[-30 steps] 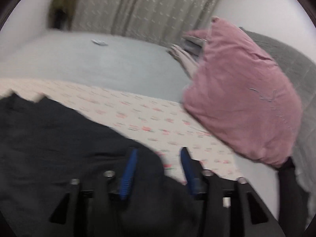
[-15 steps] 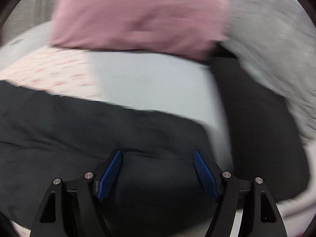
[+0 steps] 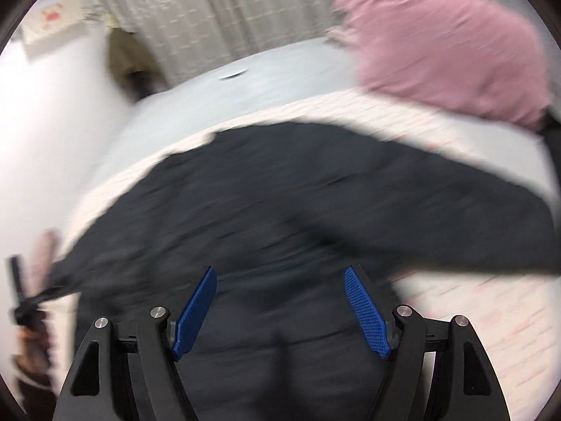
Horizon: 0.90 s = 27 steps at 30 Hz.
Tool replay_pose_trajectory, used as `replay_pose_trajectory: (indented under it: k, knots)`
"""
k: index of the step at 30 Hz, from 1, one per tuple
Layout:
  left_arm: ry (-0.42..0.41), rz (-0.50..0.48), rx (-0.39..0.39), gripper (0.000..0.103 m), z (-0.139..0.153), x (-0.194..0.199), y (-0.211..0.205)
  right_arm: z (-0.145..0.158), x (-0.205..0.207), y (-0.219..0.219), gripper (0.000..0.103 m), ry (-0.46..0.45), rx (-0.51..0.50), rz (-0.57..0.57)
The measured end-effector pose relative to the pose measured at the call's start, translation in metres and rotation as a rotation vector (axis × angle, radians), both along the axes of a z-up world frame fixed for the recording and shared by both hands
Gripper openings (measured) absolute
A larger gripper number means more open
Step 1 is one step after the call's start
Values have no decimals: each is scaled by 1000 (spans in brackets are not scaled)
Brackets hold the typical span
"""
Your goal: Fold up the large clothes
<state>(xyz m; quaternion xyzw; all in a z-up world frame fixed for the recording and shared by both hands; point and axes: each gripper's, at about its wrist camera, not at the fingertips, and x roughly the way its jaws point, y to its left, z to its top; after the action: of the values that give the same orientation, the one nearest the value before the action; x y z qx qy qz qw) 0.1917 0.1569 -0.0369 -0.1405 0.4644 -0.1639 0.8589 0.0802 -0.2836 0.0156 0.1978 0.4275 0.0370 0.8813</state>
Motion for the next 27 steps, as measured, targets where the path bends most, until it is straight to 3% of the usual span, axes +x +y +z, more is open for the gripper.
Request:
replay_pose_trajectory:
  k: [2, 5, 8, 12, 17, 19, 20, 22, 24, 25, 27]
  knots:
    - [1, 20, 42, 83, -11, 0, 3, -13, 6, 42, 77, 1, 64, 92]
    - [23, 12, -65, 83, -31, 3, 19, -36, 14, 97, 77, 2, 145, 239]
    - [-6, -9, -128, 78, -32, -4, 27, -55, 29, 142, 77, -22, 196, 368]
    - [-23, -21, -231, 71, -30, -9, 39, -76, 50, 177, 75, -10, 299, 390]
    - [-31, -68, -231, 58, -31, -10, 37, -89, 64, 186, 66, -8, 284, 359]
    - [-44, -81, -222, 51, -31, -11, 37, -92, 74, 184, 54, -16, 318, 357]
    - [-53, -85, -214, 43, -29, -13, 37, -93, 75, 183, 49, -19, 334, 362]
    - [-78, -86, -206, 20, -24, -16, 40, -91, 79, 185, 24, -20, 365, 386]
    - [-109, -97, -214, 10, -13, -24, 47, -87, 76, 183, 11, -27, 397, 413]
    - [-123, -106, -223, 4, -9, -26, 49, -82, 73, 181, 10, -37, 423, 433]
    - [-164, -152, -250, 4, 7, -41, 54, -71, 66, 181, 9, -62, 444, 465]
